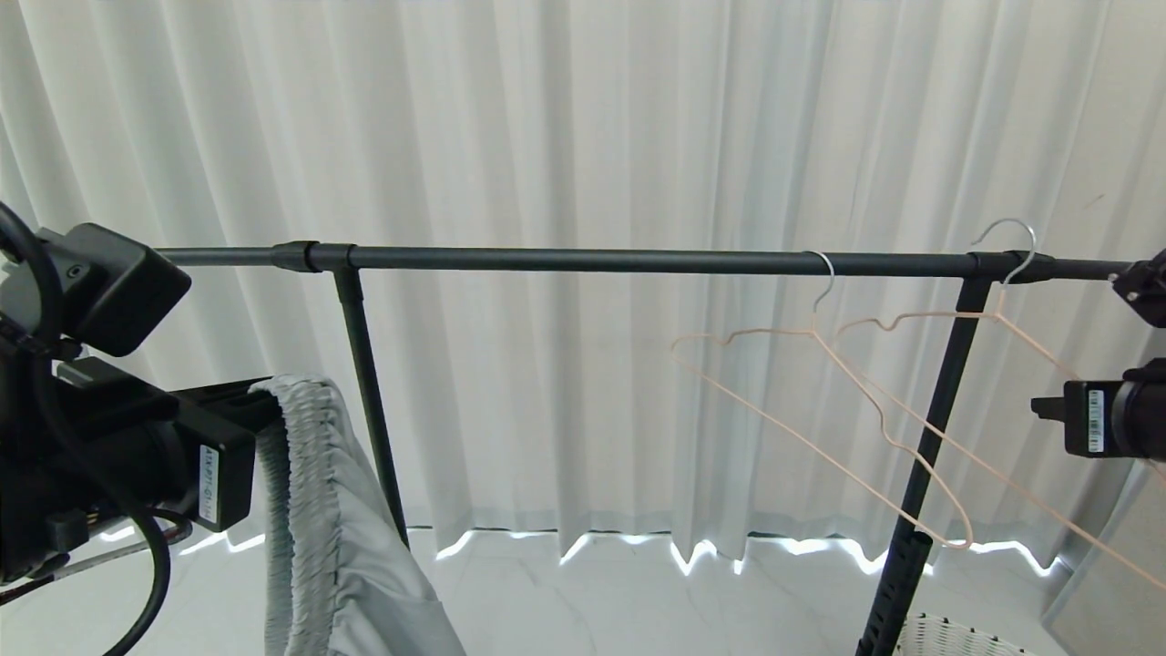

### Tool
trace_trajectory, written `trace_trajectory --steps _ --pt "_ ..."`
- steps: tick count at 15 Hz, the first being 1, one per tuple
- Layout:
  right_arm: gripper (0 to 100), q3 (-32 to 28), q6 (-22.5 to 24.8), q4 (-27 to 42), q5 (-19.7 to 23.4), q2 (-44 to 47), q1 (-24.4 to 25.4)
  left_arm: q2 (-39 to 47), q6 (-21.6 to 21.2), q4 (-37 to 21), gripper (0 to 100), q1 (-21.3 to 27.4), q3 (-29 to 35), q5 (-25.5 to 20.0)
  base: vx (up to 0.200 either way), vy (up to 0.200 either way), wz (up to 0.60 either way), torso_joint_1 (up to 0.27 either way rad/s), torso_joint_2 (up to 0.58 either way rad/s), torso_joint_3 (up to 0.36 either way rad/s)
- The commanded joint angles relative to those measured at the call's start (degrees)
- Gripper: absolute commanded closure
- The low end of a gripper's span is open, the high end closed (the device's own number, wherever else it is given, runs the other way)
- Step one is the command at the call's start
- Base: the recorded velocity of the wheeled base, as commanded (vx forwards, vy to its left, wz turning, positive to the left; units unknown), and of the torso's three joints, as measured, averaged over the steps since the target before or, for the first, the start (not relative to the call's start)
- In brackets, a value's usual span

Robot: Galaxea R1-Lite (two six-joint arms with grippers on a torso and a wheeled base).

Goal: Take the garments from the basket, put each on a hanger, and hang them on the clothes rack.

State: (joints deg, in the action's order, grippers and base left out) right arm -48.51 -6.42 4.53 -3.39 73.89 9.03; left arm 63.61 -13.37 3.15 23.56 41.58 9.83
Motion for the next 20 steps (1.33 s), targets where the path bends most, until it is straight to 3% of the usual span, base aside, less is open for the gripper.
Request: trace_trajectory --steps 1,15,20 --pt "100 3.1 0.2 0.0 0.4 -6.1 0.0 0.3 0.0 0.0 100 0.0 0.1 0.0 0.000 0.000 0.00 0.000 0.00 0.000" --pt "100 4.5 0.2 -0.1 1.2 -8.7 0.0 0.4 -1.0 0.0 100 -0.1 -0.1 0.4 -0.171 0.000 0.00 0.000 0.00 0.001" --pt "100 4.3 0.4 -0.1 9.1 -12.2 2.7 0.5 -1.7 0.1 100 -0.1 -1.5 0.3 0.000 0.000 0.00 0.000 0.00 0.000"
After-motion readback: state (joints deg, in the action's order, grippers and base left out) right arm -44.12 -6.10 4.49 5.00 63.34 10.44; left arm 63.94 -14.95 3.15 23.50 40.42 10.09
